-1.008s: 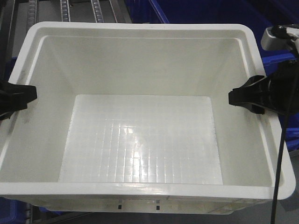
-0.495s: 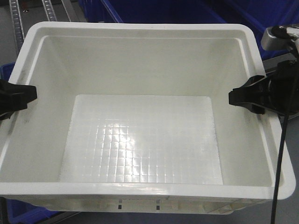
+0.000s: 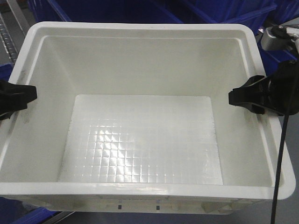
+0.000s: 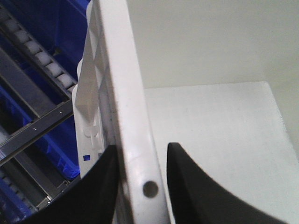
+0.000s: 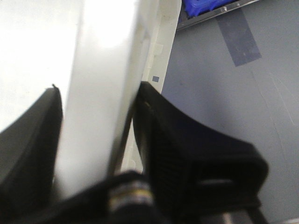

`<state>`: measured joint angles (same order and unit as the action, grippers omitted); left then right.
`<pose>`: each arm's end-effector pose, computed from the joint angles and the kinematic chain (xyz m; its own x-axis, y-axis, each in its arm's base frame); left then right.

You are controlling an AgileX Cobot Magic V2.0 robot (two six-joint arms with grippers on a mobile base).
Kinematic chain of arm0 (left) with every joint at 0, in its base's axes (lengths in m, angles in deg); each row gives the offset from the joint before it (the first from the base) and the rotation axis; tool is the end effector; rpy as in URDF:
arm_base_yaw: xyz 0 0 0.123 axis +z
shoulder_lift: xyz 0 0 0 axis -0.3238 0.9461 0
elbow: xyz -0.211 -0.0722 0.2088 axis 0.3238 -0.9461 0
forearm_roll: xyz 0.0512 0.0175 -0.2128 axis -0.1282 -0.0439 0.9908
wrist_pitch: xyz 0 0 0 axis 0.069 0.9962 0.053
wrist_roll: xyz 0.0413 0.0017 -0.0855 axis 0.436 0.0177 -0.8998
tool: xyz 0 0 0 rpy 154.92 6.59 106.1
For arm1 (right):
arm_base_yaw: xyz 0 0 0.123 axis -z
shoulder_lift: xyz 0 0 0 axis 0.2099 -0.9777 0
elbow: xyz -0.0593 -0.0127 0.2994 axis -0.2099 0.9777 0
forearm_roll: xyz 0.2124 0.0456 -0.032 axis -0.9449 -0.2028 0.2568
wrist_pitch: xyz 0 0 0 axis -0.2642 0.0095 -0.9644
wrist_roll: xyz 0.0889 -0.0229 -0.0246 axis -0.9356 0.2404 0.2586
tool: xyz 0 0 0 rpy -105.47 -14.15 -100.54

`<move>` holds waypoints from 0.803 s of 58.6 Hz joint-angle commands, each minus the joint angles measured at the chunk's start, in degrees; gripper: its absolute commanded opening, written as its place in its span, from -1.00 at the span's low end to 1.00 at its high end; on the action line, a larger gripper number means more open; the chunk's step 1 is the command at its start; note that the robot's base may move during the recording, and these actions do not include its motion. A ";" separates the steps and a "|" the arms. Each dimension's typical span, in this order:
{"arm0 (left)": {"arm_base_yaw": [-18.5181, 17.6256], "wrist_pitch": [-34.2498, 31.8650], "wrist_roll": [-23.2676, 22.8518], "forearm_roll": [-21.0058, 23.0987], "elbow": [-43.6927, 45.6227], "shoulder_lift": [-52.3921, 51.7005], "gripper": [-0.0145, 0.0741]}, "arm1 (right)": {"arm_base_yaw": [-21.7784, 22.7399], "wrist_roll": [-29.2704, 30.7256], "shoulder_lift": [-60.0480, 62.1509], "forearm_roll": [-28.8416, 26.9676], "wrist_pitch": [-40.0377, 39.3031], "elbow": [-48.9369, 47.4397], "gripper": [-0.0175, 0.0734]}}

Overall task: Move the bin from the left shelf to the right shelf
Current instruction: 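Hold the tote in both grippers while the base turns away from the shelf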

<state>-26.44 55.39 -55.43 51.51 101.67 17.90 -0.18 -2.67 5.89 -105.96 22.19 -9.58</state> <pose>0.1418 -0.0462 0.3728 -0.5836 -0.1088 -0.8047 0.2590 0.9143 -0.3115 0.1819 0.0640 0.3760 -0.7257 -0.0760 -0.6838 -0.3180 0.9184 0.2353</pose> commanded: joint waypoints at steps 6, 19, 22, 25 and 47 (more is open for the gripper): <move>-0.57 -5.35 2.00 4.86 2.34 -1.62 -0.67 | -0.25 2.34 1.72 -4.77 -4.51 -2.46 -0.62; -0.57 -5.35 2.00 4.86 2.34 -1.62 -0.67 | -0.25 2.34 1.72 -4.77 -4.51 -2.46 -0.62; -0.57 -5.35 2.00 4.86 2.34 -1.62 -0.67 | -0.25 2.34 1.72 -4.77 -4.51 -2.46 -0.62; -0.57 -5.35 2.00 4.86 2.34 -1.62 -0.67 | -0.25 2.34 1.72 -4.77 -4.51 -2.46 -0.62; -0.57 -5.35 2.00 4.86 2.34 -1.62 -0.67 | -0.25 2.34 1.72 -4.77 -4.51 -2.46 -0.62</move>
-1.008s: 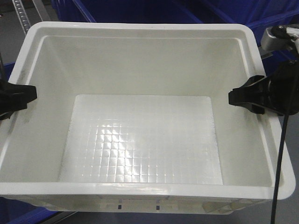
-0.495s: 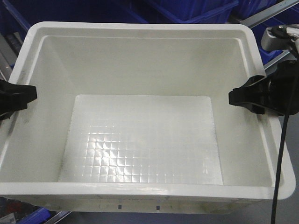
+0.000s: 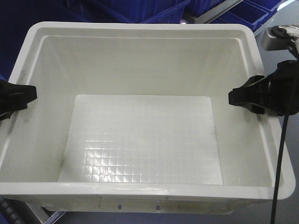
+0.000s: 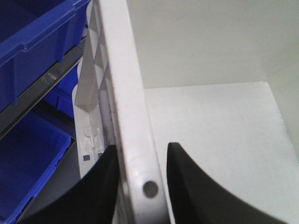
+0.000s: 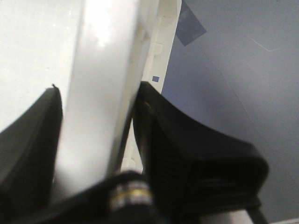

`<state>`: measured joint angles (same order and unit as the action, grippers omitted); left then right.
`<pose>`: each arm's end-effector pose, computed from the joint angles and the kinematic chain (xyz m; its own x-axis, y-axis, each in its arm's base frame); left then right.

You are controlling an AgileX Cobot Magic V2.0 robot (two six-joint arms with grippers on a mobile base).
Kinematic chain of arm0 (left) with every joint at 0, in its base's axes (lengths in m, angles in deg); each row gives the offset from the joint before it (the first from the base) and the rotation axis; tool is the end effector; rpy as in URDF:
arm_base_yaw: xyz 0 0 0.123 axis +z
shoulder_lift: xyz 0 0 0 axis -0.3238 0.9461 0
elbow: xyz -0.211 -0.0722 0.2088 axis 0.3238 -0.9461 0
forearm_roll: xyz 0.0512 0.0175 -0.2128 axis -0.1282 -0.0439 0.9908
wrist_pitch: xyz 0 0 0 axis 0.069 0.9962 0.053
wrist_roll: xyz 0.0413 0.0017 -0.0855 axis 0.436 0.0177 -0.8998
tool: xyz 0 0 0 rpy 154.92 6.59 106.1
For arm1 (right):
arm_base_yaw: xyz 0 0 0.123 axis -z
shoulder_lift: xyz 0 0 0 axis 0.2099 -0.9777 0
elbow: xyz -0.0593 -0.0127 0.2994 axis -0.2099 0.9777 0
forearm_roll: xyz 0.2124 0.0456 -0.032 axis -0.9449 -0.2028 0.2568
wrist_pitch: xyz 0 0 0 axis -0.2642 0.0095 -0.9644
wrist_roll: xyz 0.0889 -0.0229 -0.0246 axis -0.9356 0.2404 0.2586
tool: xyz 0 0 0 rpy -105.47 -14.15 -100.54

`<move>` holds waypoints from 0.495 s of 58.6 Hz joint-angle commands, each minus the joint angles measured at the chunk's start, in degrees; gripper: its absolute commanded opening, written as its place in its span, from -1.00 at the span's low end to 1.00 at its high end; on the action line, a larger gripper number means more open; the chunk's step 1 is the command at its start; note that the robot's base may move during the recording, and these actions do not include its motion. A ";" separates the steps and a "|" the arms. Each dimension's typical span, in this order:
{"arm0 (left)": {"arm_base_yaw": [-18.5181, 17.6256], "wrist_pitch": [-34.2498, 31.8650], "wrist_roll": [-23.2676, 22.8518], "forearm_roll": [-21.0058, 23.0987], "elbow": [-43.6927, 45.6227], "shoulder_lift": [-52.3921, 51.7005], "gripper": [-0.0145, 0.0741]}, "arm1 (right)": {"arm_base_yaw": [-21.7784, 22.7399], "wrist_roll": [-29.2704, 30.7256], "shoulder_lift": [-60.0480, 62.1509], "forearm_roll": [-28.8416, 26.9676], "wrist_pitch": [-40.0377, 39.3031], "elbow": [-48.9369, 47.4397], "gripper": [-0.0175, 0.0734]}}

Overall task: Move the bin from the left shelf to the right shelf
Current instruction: 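Hold the tote in both grippers while the base turns away from the shelf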

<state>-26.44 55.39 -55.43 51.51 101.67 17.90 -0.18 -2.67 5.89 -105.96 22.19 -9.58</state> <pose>0.1418 -0.0462 0.3728 -0.5836 -0.1088 -0.8047 0.2590 0.9143 -0.3115 0.1819 0.0640 0.3760 -0.7257 -0.0760 -0.6838 -0.3180 0.9184 0.2353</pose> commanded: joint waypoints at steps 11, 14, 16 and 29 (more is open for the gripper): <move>-0.57 -5.35 2.00 4.86 2.34 -1.62 -0.67 | -0.25 2.34 1.72 -4.77 -4.51 -2.46 -0.62; -0.57 -5.35 2.00 4.86 2.34 -1.62 -0.67 | -0.25 2.34 1.72 -4.77 -4.51 -2.46 -0.62; -0.57 -5.35 2.00 4.86 2.34 -1.62 -0.67 | -0.25 2.34 1.72 -4.77 -4.51 -2.46 -0.62; -0.57 -5.35 2.00 4.86 2.34 -1.62 -0.67 | -0.25 2.34 1.72 -4.77 -4.51 -2.46 -0.62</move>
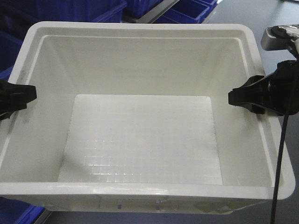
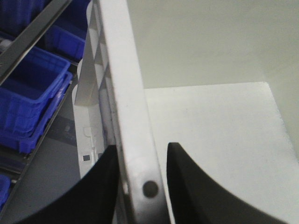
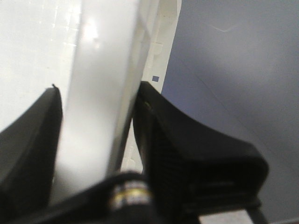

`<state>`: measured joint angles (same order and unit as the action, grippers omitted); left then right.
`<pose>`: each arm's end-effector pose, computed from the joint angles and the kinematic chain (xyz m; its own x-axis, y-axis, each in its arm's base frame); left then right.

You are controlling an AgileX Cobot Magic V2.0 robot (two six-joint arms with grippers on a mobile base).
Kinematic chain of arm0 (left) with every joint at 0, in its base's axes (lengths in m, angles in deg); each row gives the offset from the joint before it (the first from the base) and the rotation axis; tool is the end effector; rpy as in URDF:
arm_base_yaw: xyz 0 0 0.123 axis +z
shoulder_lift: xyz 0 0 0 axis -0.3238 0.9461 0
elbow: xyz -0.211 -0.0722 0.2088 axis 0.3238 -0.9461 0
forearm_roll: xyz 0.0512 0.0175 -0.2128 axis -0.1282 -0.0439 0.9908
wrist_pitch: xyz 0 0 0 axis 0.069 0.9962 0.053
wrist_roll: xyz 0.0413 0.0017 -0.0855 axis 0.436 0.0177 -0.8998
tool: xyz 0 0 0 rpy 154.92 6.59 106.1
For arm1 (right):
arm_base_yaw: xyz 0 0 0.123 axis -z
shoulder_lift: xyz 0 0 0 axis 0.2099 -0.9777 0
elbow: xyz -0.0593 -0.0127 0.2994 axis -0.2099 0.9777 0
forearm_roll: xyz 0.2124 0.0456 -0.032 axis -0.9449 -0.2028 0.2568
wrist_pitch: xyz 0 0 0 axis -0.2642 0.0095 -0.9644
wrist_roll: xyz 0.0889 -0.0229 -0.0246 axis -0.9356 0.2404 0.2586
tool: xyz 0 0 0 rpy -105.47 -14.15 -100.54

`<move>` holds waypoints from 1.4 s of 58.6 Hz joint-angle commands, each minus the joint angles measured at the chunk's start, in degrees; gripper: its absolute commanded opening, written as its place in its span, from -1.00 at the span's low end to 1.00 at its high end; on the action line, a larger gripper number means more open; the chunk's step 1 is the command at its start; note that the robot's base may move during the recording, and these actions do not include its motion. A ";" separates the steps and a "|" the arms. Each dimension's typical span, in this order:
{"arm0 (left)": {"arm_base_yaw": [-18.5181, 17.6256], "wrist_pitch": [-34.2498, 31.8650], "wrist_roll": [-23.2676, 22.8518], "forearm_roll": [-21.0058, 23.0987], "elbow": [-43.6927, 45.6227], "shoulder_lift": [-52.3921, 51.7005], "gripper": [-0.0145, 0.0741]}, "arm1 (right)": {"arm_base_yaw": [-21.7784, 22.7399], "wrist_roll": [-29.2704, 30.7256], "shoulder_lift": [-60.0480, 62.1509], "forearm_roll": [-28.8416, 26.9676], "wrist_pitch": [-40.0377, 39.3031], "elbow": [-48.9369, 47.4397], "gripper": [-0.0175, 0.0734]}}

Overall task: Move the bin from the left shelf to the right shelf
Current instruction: 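Hold the tote in both grippers while the base turns away from the shelf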

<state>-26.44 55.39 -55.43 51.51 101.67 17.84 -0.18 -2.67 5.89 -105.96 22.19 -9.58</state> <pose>0.1415 -0.0462 0.3730 -0.5828 -0.1089 -0.8053 0.2594 0.9142 -0.3114 0.1819 0.0640 0.3760 -0.7257 -0.0760 -0.6838 -0.3180 0.9184 0.2353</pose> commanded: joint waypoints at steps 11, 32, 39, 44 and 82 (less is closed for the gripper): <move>-0.57 -5.35 2.00 4.86 2.34 -1.56 -0.67 | -0.25 2.34 1.72 -4.77 -4.51 -2.46 -0.62; -0.57 -5.35 2.00 4.86 2.34 -1.56 -0.67 | -0.25 2.34 1.72 -4.77 -4.51 -2.46 -0.62; -0.57 -5.35 2.00 4.86 2.34 -1.56 -0.67 | -0.25 2.34 1.72 -4.77 -4.51 -2.46 -0.62; -0.57 -5.35 2.00 4.86 2.34 -1.56 -0.67 | -0.25 2.34 1.72 -4.77 -4.51 -2.46 -0.62; -0.57 -5.35 2.00 4.86 2.34 -1.56 -0.67 | -0.25 2.34 1.72 -4.86 -4.49 -2.46 -0.62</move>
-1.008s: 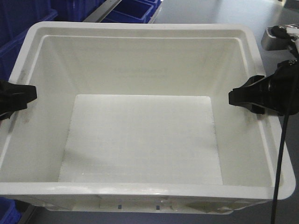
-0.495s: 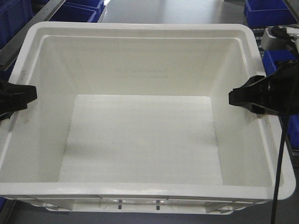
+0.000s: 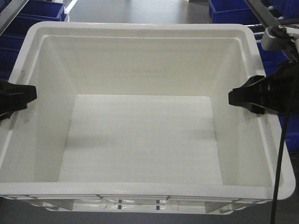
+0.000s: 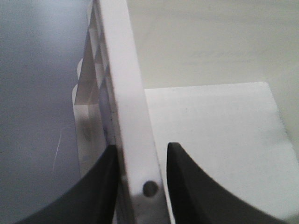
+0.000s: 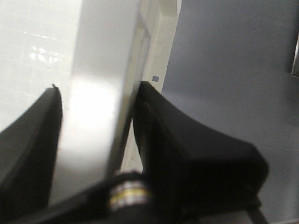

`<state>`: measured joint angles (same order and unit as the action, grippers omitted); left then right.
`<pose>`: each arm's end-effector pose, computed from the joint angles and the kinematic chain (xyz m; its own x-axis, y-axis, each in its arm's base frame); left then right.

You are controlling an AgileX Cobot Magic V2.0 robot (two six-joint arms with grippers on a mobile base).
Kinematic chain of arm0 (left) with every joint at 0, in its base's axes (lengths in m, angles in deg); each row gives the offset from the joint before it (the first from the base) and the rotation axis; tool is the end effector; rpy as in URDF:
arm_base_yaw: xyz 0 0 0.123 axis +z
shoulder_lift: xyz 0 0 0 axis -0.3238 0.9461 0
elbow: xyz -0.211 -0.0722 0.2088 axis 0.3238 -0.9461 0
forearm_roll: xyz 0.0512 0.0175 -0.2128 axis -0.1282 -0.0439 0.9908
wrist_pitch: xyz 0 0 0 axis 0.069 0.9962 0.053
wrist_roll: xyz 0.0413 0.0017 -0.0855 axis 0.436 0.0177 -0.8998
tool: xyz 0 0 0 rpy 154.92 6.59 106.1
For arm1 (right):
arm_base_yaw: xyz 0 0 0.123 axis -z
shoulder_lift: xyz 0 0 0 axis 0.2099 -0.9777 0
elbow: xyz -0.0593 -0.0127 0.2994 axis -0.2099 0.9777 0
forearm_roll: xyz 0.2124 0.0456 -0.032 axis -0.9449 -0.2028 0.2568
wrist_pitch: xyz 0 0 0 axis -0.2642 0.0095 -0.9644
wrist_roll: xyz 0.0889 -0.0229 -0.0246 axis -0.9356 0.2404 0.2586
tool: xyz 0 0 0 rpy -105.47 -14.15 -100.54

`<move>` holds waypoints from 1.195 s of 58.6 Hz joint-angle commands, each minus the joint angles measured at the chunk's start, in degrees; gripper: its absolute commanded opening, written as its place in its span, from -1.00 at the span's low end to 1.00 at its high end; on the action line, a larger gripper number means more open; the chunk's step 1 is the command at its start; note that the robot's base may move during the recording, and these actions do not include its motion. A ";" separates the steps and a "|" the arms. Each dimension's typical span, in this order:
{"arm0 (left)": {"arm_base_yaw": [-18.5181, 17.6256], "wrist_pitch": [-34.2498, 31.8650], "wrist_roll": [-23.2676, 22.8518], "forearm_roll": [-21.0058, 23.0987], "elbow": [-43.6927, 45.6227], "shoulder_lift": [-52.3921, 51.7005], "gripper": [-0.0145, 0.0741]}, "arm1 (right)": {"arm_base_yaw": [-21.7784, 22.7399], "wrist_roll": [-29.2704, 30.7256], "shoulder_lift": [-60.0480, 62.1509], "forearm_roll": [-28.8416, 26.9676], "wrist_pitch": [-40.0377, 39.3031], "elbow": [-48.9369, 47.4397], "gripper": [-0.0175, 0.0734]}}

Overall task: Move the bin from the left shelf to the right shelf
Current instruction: 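Hold the tote in both grippers while the base turns away from the shelf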

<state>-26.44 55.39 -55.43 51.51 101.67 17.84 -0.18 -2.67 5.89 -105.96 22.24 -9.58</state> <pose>0.1415 -0.0462 0.3730 -0.5828 -0.1089 -0.8053 0.2594 0.9142 -0.3114 0.1818 0.0640 0.3760 -0.7262 -0.0763 -0.6832 -0.3181 0.9184 0.2354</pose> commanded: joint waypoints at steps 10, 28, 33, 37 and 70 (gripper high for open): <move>-0.57 -5.35 2.00 4.86 2.34 -1.56 -0.67 | -0.25 2.34 1.72 -4.86 -4.54 -2.46 -0.62; -0.57 -5.35 2.00 4.86 2.34 -1.56 -0.67 | -0.25 2.34 1.72 -4.86 -4.54 -2.46 -0.62; -0.57 -5.35 2.00 4.86 2.34 -1.56 -0.67 | -0.25 2.34 1.72 -4.86 -4.54 -2.46 -0.62; -0.57 -5.35 2.00 4.86 2.34 -1.56 -0.67 | -0.25 2.34 1.72 -4.86 -4.54 -2.46 -0.62; -0.57 -5.28 2.00 4.86 2.34 -1.56 -0.67 | -0.25 2.34 1.72 -4.86 -4.54 -2.46 -0.62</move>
<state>-26.44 55.39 -55.43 51.51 101.67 17.84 -0.18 -2.67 5.89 -105.96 22.29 -9.58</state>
